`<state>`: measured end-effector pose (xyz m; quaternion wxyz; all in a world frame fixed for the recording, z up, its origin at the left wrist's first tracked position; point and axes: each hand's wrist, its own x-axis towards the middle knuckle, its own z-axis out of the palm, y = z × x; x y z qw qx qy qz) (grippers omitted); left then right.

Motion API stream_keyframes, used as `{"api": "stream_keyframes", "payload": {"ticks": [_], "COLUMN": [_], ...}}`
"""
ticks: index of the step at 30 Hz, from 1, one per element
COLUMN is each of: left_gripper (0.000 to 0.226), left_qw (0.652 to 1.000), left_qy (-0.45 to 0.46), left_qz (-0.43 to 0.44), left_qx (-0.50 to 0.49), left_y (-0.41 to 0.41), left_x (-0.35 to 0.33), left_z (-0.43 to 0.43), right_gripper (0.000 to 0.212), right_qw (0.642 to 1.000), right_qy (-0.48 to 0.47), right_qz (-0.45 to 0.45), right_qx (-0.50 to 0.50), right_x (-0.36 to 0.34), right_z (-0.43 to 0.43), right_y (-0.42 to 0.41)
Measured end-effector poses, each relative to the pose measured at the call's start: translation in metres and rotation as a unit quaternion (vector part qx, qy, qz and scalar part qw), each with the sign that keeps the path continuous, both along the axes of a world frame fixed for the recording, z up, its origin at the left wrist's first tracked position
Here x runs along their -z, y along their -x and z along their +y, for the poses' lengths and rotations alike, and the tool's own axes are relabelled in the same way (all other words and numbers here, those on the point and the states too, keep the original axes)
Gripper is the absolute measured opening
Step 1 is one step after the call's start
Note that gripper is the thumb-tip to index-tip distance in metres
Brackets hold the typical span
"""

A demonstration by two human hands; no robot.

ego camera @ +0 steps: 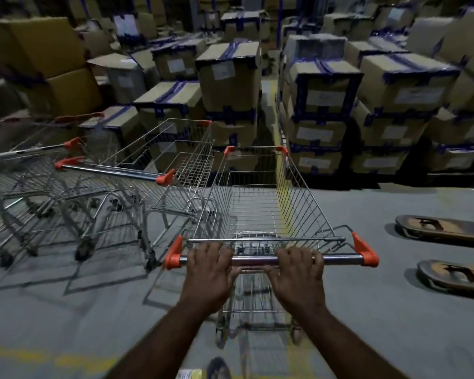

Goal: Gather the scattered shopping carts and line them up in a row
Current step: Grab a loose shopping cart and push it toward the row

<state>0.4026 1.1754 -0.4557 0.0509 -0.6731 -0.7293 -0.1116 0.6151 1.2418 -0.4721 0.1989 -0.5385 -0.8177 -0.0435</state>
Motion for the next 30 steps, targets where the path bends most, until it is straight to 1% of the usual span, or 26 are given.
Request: {"api": "stream_keyframes", "payload": {"ticks": [5, 9, 14, 17, 19, 22, 26, 30], "left_gripper": [0.047, 0.052, 0.056, 0.063, 0.062, 0.062, 0.066, 0.066], "left_qw": [0.999, 0.998, 0.997, 0.995, 0.995, 0.993, 0.994, 0.994], "left_qy": [0.032, 0.052, 0.035, 0.065, 0.066, 0.088, 0.094, 0.102], "left_qz": [-0.019, -0.032, -0.016, -0.031, -0.032, -0.038, -0.025, -0.025], "left_qx": [-0.002, 0.011, 0.062, 0.072, 0.069, 0.062, 0.049, 0.030], "left_y": [0.016, 0.031, 0.051, 0.059, 0.060, 0.061, 0.056, 0.051], "left_x": [-0.003, -0.006, -0.014, -0.018, -0.021, -0.023, -0.023, -0.025], "left_z": [0.065, 0.119, 0.177, 0.207, 0.221, 0.235, 0.246, 0.251], "right_gripper": [0.049, 0.049, 0.051, 0.053, 0.057, 0.057, 0.058, 0.068], "right_qw": [1.000, 0.999, 0.998, 0.997, 0.996, 0.997, 0.997, 0.994], "right_qy": [-0.011, -0.012, 0.016, 0.040, 0.052, 0.037, 0.031, 0.041], "right_qz": [-0.029, -0.034, -0.056, -0.069, -0.068, -0.062, -0.071, -0.101], "right_qx": [-0.002, 0.007, 0.020, 0.016, 0.016, 0.013, 0.003, -0.021], "right_x": [-0.002, -0.006, -0.009, -0.014, -0.016, -0.014, -0.013, -0.025], "right_z": [0.069, 0.121, 0.185, 0.215, 0.230, 0.247, 0.264, 0.276], "right_y": [0.013, 0.025, 0.037, 0.043, 0.045, 0.047, 0.045, 0.045]}}
